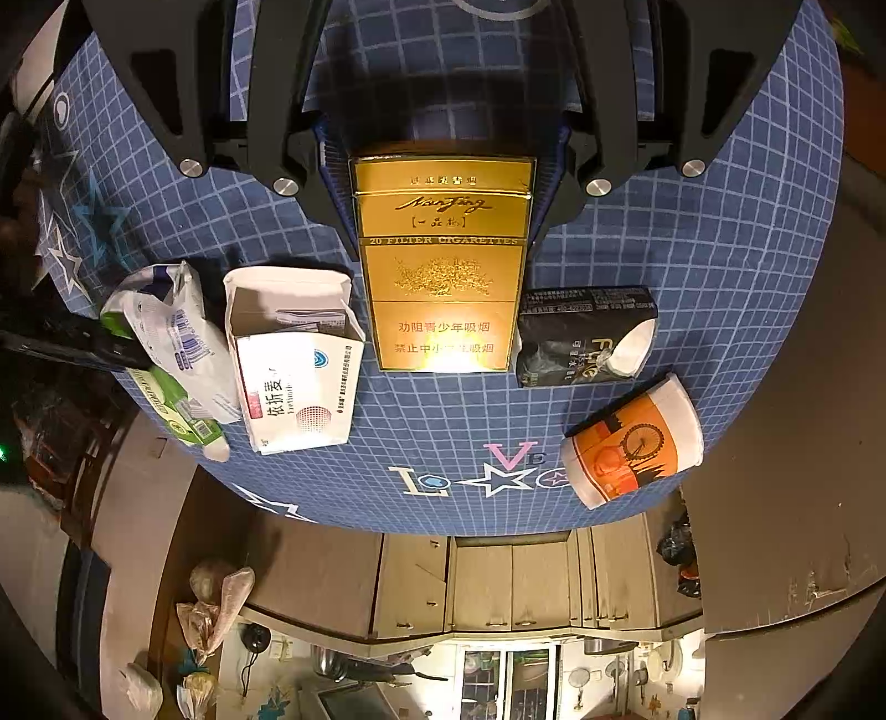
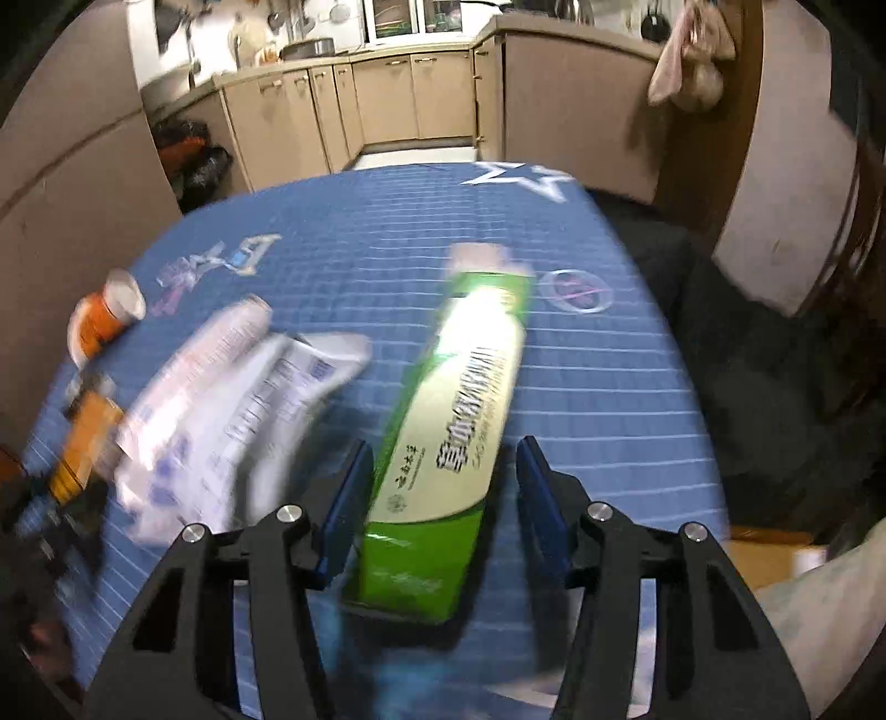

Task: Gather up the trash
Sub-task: 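Grasp the gold cigarette pack with the left tool while the right tool grasps the green toothpaste box, then carry the gold pack and toothpaste box with both tools over the bucket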

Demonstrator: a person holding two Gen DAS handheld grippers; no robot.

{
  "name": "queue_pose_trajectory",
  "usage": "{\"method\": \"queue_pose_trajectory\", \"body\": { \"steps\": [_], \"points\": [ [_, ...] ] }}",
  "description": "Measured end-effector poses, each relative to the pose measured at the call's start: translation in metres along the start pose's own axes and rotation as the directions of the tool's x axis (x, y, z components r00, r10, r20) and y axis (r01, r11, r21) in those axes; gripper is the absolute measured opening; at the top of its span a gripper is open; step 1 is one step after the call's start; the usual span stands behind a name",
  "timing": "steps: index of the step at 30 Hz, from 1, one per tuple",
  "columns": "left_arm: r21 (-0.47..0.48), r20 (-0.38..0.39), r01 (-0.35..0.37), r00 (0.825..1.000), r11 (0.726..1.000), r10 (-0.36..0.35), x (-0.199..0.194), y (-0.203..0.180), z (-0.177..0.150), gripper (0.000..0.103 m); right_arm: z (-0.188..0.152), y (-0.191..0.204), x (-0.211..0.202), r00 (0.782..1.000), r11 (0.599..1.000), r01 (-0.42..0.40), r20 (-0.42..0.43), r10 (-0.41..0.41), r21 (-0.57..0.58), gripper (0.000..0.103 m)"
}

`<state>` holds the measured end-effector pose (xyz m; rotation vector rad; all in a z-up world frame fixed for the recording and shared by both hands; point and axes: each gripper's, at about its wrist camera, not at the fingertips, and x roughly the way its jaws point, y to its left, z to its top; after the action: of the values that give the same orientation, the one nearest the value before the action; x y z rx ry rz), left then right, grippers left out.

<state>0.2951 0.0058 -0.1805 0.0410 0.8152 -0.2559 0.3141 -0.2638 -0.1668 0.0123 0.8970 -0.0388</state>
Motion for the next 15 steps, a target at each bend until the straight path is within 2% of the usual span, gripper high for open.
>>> {"method": "queue_pose_trajectory", "body": {
  "steps": [1,3,4,6,8,10,12,15],
  "points": [
    [0.0,0.0,-0.001,1.0,1.0,0.001,0.0,0.0,0.0,0.057,-0.002,-0.004,-0.003,1.0,1.0,0.013,-0.001,-0.013,-0.007,0.052],
    [0.006,-0.002,-0.006,1.0,1.0,0.006,0.001,-0.001,0.001,0.057,-0.005,-0.015,-0.006,0.998,0.997,-0.068,-0.005,0.069,0.035,0.053],
    [0.01,-0.003,-0.009,1.0,1.0,0.009,0.001,-0.001,0.001,0.057,-0.005,-0.016,-0.005,0.997,0.996,-0.076,-0.012,0.076,0.041,0.054],
    [0.016,-0.005,-0.015,1.0,1.0,0.015,0.002,-0.003,0.002,0.057,-0.005,-0.013,0.002,0.998,0.998,-0.058,-0.016,0.058,0.016,0.067],
    [0.024,-0.006,-0.02,1.0,1.0,0.02,0.002,-0.004,0.002,0.057,-0.006,-0.011,0.01,0.997,0.997,-0.073,-0.035,0.073,0.018,0.068],
    [0.024,-0.005,-0.021,1.0,0.999,0.021,0.003,-0.004,0.002,0.057,-0.008,-0.009,0.012,0.998,0.998,-0.055,-0.023,0.055,-0.003,0.065],
    [0.028,-0.005,-0.025,1.0,0.999,0.025,0.003,-0.005,0.003,0.057,-0.01,-0.008,0.01,1.0,1.0,-0.025,-0.006,0.025,-0.015,0.046],
    [0.028,-0.004,-0.022,1.0,0.999,0.022,0.003,-0.005,0.003,0.057,-0.013,-0.008,0.007,0.999,0.999,-0.045,0.001,0.045,0.001,0.04]
  ]
}}
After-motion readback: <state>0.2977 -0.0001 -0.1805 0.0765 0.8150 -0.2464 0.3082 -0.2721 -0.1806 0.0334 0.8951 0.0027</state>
